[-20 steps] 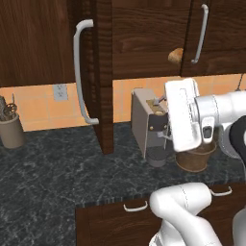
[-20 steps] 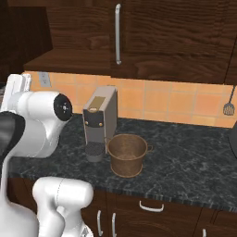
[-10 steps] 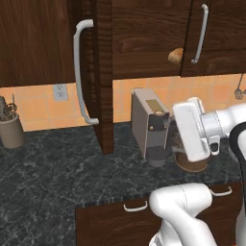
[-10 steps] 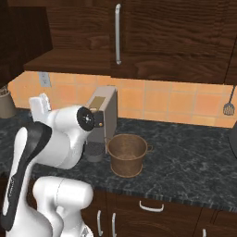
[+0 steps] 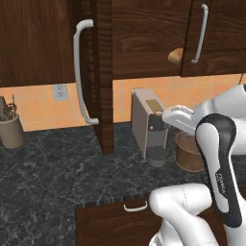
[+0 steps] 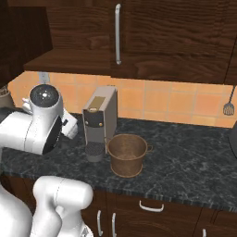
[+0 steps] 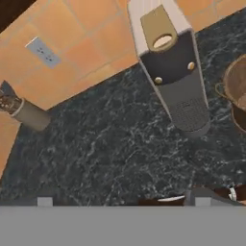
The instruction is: Open the cabinet, pick up the bread from the cabinet and place it in the basket. Then move the basket to the dining counter.
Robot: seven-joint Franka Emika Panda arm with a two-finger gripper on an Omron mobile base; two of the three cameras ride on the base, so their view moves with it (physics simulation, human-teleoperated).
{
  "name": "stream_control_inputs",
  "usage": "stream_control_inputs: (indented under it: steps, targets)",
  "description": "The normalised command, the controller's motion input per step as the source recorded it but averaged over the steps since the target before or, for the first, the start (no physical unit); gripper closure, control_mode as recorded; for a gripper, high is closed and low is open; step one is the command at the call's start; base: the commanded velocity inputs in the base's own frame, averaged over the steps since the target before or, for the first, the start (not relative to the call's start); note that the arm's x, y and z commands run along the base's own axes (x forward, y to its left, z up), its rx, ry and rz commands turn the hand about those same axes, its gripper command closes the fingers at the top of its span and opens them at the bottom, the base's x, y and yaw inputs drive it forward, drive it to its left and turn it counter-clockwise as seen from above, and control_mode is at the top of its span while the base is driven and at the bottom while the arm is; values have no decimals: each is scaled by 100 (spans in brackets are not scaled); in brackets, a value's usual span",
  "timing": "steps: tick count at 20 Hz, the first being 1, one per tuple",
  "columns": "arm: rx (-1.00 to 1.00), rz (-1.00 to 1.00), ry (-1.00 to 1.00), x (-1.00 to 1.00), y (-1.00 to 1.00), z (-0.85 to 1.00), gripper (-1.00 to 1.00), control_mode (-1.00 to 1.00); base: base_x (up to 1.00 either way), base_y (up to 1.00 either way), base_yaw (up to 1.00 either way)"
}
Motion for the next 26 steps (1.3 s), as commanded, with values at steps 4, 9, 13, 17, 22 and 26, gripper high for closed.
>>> stream_control_inputs:
  steps: [4,9,13,17,22,26]
  targets:
    - [-89,0,-11,79,-50,31,-100,-100,0,0,0]
    - [-48,-1,-18,34,-62,89,-100,-100,0,0,0]
    - [-13,-1,-8,10,-46,94,-100,-100,0,0,0]
    - [37,-10,3,11,-21,49,-100,-100,0,0,0]
    - [40,-9,-1,8,-52,17,-100,-100,0,0,0]
    - [1,-1,-31,41,-32,1,-100,-100,0,0,0]
